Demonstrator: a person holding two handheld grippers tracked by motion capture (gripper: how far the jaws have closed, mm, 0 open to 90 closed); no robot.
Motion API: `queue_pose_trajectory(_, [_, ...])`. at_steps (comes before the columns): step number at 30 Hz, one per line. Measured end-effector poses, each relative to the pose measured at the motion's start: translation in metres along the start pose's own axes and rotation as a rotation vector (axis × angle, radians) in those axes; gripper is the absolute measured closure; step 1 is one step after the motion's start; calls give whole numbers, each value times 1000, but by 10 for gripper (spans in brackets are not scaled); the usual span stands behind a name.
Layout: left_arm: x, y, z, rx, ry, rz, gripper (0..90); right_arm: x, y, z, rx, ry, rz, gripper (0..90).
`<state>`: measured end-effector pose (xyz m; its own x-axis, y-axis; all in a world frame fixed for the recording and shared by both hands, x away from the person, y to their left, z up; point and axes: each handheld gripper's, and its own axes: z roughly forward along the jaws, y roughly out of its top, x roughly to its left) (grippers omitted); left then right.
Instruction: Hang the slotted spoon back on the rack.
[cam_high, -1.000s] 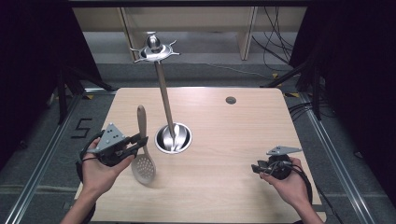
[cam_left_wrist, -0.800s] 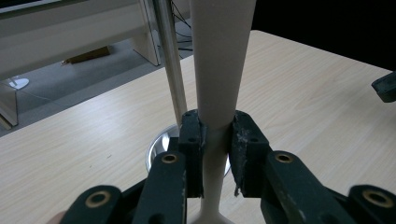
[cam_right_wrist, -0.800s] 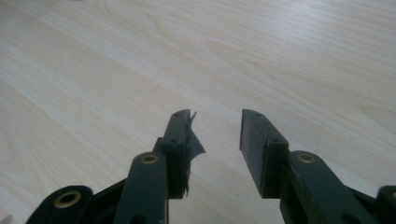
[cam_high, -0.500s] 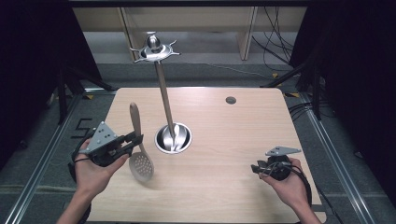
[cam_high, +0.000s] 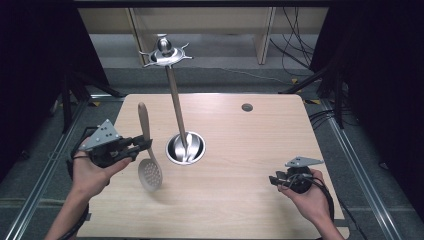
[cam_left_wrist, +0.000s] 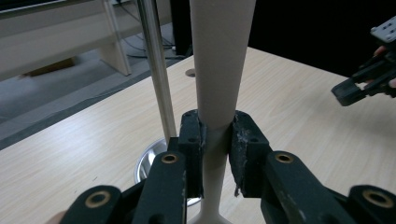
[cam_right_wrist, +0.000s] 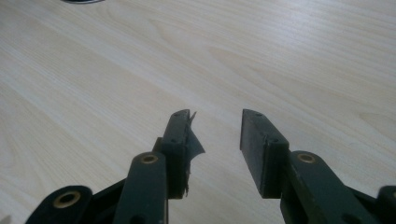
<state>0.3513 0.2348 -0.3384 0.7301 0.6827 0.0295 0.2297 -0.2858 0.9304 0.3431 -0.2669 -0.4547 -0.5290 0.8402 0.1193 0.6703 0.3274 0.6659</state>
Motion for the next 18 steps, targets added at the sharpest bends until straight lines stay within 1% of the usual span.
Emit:
queue_pose_trajectory(2, [8,2,1,-1,-35,7,752,0,0,0,-4,1,-5,636])
queue_pose_trajectory(3, [10,3,1,-8,-49,8,752,-2,0,1,-13,7,-20,636])
queue_pose_trajectory(4, [12,4,1,10,-59,18,752,-2,0,1,-16,-16,-21,636])
queue_pose_trajectory(5, [14,5,1,17,-69,25,752,-1,0,0,-14,-19,-14,636])
queue_pose_trajectory(6, [15,6,2,24,-70,33,752,-1,0,0,-11,-19,-2,636])
queue_pose_trajectory(9, [18,8,3,42,-66,46,752,-1,0,0,-8,-21,-3,636])
queue_pose_trajectory(10, [18,9,4,40,-67,43,752,0,0,0,-6,-20,4,636])
queue_pose_trajectory(12, [20,10,4,41,-64,44,752,0,0,0,-5,-21,-3,636])
queue_pose_trajectory(13, [21,11,4,36,-67,40,752,1,0,0,-6,-15,5,636])
queue_pose_trajectory(14, [22,12,4,34,-69,43,752,-1,0,0,-17,-15,-11,636])
queue_pose_trajectory(16, [23,13,4,27,-71,43,752,-1,0,0,-25,-16,-21,635])
queue_pose_trajectory(17, [24,14,3,28,-65,47,752,-3,-1,1,-33,-19,-41,635])
queue_pose_trajectory(18, [24,15,3,23,-64,48,752,-2,-1,1,-25,-21,-27,635])
